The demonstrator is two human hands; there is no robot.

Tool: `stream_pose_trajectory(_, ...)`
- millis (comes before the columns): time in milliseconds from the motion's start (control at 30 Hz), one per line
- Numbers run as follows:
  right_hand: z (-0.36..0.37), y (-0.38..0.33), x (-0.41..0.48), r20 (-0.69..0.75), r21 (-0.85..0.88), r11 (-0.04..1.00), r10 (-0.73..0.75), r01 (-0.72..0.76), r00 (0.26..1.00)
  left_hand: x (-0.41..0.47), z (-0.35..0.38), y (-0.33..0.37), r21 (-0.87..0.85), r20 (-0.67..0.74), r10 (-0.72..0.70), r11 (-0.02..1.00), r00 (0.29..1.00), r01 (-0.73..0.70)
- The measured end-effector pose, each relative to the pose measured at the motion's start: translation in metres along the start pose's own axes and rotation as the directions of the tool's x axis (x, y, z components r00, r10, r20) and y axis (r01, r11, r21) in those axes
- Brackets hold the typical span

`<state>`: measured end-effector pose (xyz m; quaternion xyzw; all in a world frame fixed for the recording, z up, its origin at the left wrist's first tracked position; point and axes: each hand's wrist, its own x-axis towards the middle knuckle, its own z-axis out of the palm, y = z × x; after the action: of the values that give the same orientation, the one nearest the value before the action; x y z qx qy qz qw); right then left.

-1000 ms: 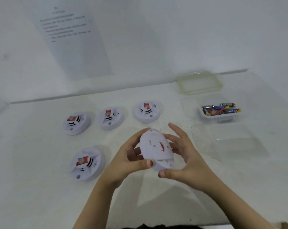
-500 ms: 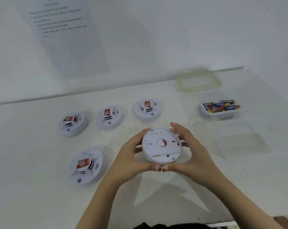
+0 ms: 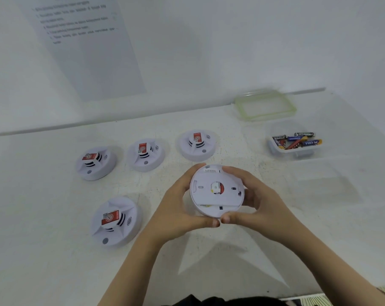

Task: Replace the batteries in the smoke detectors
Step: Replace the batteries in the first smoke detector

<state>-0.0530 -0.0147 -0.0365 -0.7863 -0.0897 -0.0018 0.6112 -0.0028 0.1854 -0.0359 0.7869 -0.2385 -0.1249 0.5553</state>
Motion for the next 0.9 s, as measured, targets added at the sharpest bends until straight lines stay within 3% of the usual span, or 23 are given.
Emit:
stream_pose_trajectory(267, -0.005, 0.0, 0.006, 0.036, 0.0, 1.0, -0.029, 0.029, 0.999, -0.002, 0.008, 0.001, 0.099, -0.143, 0.066, 0.994, 0.988, -0.052)
stream_pose_trajectory(767, -0.028, -0.006, 0.022, 0.261, -0.087, 0.994, 0.088, -0.067, 0.961, -0.002, 0.007, 0.003, 0.061, -0.06, 0.039, 0.998, 0.997, -0.036)
stream_pose_trajectory(900, -0.033, -0.01, 0.024, 0.287, -0.185, 0.982, 0.099, -0.047, 0.953, -0.003, 0.006, 0.001, 0.077, -0.059, 0.032, 0.997, 0.998, -0.027)
